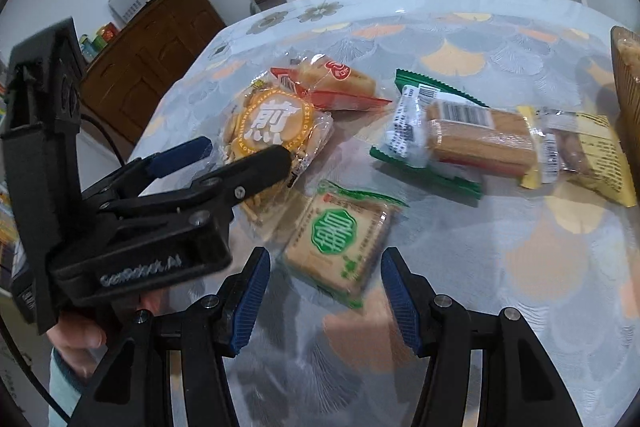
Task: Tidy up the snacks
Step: 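Grasp the round rice-cracker bag with the left tool while the right tool grasps the green-square biscuit pack, then carry both packs over the amber bowl and open both tools to drop them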
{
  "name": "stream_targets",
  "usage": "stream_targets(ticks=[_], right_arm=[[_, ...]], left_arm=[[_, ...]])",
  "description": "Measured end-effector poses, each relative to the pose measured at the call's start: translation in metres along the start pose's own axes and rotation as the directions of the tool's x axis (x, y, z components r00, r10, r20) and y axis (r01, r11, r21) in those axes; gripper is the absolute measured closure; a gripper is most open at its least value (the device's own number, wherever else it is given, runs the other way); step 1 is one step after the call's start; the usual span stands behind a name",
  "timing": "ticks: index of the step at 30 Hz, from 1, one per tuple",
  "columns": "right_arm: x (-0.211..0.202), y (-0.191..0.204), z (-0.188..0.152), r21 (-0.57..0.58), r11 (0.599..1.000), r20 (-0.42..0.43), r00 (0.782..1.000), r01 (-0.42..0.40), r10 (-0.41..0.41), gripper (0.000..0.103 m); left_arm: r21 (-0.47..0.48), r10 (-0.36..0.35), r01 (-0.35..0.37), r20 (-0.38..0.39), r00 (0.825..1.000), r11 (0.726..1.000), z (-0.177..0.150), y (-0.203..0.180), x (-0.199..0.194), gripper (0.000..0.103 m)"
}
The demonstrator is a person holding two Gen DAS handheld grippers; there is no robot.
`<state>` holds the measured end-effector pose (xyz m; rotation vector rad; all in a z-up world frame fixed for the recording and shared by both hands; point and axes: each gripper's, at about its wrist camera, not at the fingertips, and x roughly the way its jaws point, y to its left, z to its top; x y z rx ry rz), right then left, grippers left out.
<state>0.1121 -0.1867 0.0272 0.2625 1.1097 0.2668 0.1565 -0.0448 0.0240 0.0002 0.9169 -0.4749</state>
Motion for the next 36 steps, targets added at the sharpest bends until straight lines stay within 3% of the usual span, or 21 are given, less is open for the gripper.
stream_targets(ticks=[7, 12, 17, 22, 27, 36], right_arm=[[0.009, 0.017, -0.001, -0.034, 0.995, 0.081, 0.992, 0.097, -0.094, 0.047], [0.005, 0.019, -0.007, -0.082, 0.985, 0.102, 0.984, 0.152, -0.144, 0.056], [-0.012, 0.003, -0.022, -0.088, 0.988, 0.095, 0.988, 0.128, -0.12, 0.056], [-0.031, -0.016, -0.041, -0.075, 0.992, 0.088, 0.992, 0.103, -0.096, 0.056], [-0.046, -0.03, -0.056, -0.056, 0.995, 0.081, 0.994, 0.082, -0.077, 0.057], [-0.071, -0.04, -0.078, -0.028, 0.998, 0.098, 0.993, 0.061, -0.058, 0.058]], left_arm=[[-0.011, -0.017, 0.017, -0.021, 1.0, 1.0, 0.001, 0.0, 0.004, 0.007], [0.028, 0.009, -0.008, -0.033, 0.999, 1.0, 0.004, -0.011, 0.01, 0.007], [0.082, 0.063, -0.059, -0.054, 0.997, 0.995, 0.008, -0.021, 0.022, 0.008], [0.103, 0.09, -0.083, -0.06, 0.994, 0.991, 0.007, -0.025, 0.026, 0.02], [0.129, 0.104, -0.098, -0.037, 0.994, 0.987, -0.001, -0.032, 0.012, 0.029], [0.114, 0.079, -0.076, -0.024, 0.997, 0.991, -0.036, -0.042, -0.034, 0.03]])
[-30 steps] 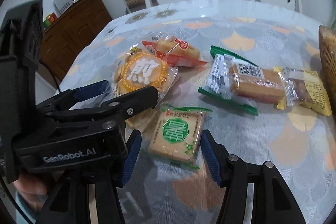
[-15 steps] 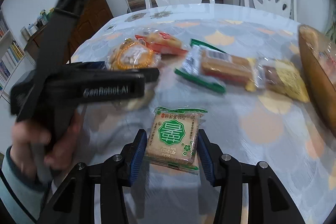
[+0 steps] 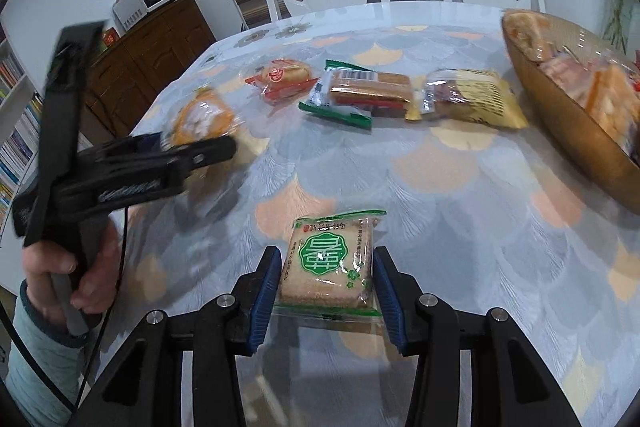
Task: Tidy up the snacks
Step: 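Carry both packs over the amber bowl and open both tools to drop them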
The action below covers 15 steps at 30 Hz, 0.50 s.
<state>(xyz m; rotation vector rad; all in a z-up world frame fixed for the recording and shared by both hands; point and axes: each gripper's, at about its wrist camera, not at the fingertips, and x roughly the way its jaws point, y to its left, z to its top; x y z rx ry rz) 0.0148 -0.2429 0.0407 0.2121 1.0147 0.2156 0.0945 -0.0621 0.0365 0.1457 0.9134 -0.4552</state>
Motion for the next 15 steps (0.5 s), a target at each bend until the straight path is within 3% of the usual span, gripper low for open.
stream_targets(ticks=[6, 11, 15], right_arm=[[-0.024, -0.018, -0.016, 0.054, 0.998, 0.037, 0.999, -0.022, 0.02, 0.058], [-0.047, -0.037, -0.022, 0.108, 0.994, 0.076, 0.997, -0.024, 0.016, 0.059], [-0.076, -0.049, -0.024, 0.128, 0.992, 0.125, 0.992, -0.02, 0.004, 0.059]], left_arm=[[0.017, -0.01, 0.01, 0.032, 0.999, 1.0, -0.011, -0.02, -0.034, 0.03], [0.039, -0.004, 0.001, 0.081, 0.997, 0.999, 0.002, -0.048, -0.051, 0.03], [0.061, -0.038, 0.032, 0.107, 0.993, 0.998, 0.016, -0.073, -0.058, 0.03]])
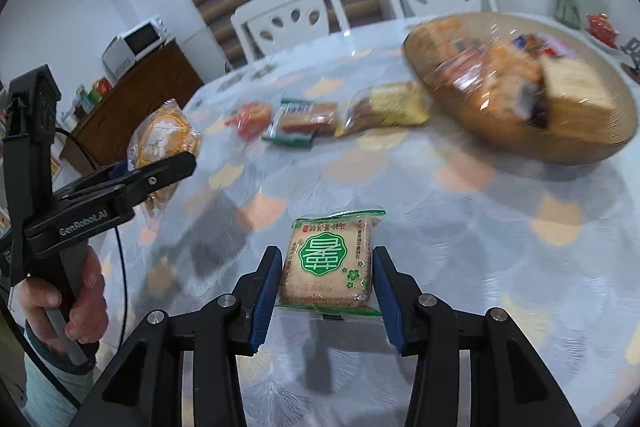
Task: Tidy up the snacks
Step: 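Carry both packs over the amber bowl and open both tools to drop them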
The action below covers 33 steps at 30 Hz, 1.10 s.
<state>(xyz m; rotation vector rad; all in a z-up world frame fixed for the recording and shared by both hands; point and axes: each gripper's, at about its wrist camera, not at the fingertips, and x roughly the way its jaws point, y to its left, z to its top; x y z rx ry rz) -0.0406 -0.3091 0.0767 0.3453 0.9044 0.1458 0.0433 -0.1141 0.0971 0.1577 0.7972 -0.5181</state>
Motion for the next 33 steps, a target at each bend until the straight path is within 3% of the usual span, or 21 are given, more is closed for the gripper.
stream_targets(ticks=[5, 11, 16, 27, 33], right_arm=[[-0.045, -0.022, 0.01, 0.045, 0.998, 0.114, 0.993, 0.031, -0.036, 0.059], [-0.091, -0.073, 0.036, 0.176, 0.983, 0.232, 0.969, 0.047, -0.088, 0.059], [-0.108, -0.108, 0.061, 0.237, 0.967, 0.269, 0.95, 0.092, -0.156, 0.059], [-0.13, -0.157, 0.113, 0.317, 0.937, 0.352, 0.899, 0.146, -0.259, 0.059], [-0.127, -0.17, 0.128, 0.339, 0.925, 0.351, 0.888, 0.174, -0.296, 0.059]], left_arm=[[0.04, -0.056, 0.055, 0.037, 0.998, 0.998, 0.031, -0.04, -0.003, 0.03], [0.106, -0.119, 0.113, 0.053, 0.992, 0.988, 0.071, -0.086, 0.014, 0.03], [0.13, -0.181, 0.175, 0.038, 0.983, 0.976, 0.096, -0.115, 0.039, 0.03], [0.17, -0.23, 0.225, 0.008, 0.973, 0.959, 0.126, -0.148, 0.074, 0.03], [0.158, -0.269, 0.265, 0.004, 0.963, 0.951, 0.143, -0.158, 0.087, 0.029]])
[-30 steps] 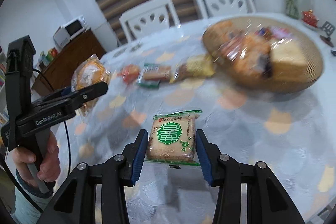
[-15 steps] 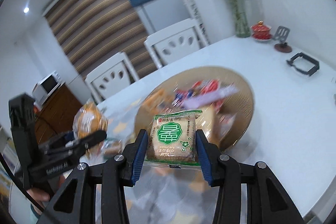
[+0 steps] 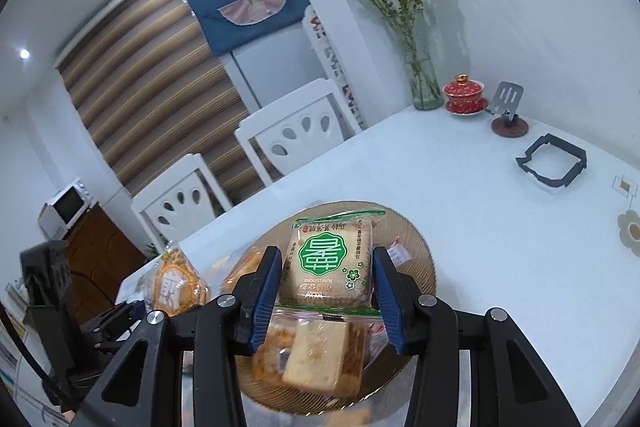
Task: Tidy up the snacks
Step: 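Carry both packs over the amber bowl and open both tools to drop them, then withdraw both tools from the bowl back over the table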
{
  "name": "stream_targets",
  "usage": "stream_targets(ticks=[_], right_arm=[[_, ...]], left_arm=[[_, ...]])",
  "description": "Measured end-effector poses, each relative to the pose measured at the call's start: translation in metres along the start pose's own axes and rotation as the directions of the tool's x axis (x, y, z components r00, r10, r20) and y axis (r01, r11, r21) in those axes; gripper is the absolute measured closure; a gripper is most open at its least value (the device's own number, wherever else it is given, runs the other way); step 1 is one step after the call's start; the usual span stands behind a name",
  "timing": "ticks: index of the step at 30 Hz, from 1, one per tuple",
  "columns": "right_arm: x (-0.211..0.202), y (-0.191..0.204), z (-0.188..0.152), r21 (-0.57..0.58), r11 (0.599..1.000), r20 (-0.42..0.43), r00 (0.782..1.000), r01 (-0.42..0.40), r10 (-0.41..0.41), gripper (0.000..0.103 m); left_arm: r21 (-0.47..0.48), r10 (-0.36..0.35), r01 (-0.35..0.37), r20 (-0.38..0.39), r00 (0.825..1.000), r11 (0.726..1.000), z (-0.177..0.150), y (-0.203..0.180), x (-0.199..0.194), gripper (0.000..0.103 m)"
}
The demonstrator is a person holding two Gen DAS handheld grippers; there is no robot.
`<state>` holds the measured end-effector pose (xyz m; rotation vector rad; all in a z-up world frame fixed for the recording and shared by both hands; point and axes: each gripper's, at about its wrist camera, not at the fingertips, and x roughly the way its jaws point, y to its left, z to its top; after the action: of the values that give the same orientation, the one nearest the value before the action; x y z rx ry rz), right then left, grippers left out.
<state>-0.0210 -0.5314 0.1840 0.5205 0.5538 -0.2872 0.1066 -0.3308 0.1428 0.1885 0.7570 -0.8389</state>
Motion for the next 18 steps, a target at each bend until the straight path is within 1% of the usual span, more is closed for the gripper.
stream_targets(ticks=[1, 3, 4, 5, 7, 10, 13, 18], right_arm=[[0.004, -0.002, 0.001, 0.002, 1.0, 0.0, 1.0, 0.018, -0.018, 0.059], [0.016, -0.006, 0.001, 0.002, 0.999, -0.016, 0.999, 0.045, -0.045, 0.047], [0.023, -0.009, 0.001, 0.002, 0.999, -0.032, 0.998, 0.05, -0.05, 0.03], [0.031, -0.012, -0.001, 0.007, 0.998, -0.059, 0.997, 0.057, -0.057, 0.022], [0.037, -0.019, -0.006, 0.021, 0.998, -0.072, 0.996, 0.054, -0.053, 0.022], [0.038, -0.025, -0.014, 0.036, 0.998, -0.091, 0.994, 0.055, -0.051, 0.022], [0.036, -0.026, -0.019, 0.039, 0.998, -0.115, 0.993, 0.042, -0.038, 0.021], [0.023, -0.015, -0.027, 0.017, 1.0, -0.122, 0.992, 0.018, -0.015, 0.022]], left_arm=[[-0.001, -0.004, 0.004, 0.0, 1.0, 1.0, 0.002, -0.001, 0.003, 0.029], [-0.001, -0.017, 0.017, -0.002, 1.0, 1.0, 0.003, -0.003, 0.01, 0.025], [-0.001, -0.029, 0.029, -0.013, 0.999, 1.0, 0.003, -0.004, 0.014, 0.025], [-0.005, -0.041, 0.041, -0.031, 0.999, 0.999, 0.002, -0.004, 0.019, 0.025], [-0.026, -0.047, 0.046, -0.056, 0.997, 0.999, -0.002, 0.0, 0.024, 0.024], [-0.053, -0.036, 0.033, -0.068, 0.997, 0.998, -0.009, 0.006, 0.025, 0.024], [-0.069, -0.059, 0.055, -0.063, 0.996, 0.996, -0.012, 0.01, 0.016, 0.024], [-0.077, -0.038, 0.034, -0.049, 0.998, 0.996, -0.014, 0.012, -0.001, 0.024]])
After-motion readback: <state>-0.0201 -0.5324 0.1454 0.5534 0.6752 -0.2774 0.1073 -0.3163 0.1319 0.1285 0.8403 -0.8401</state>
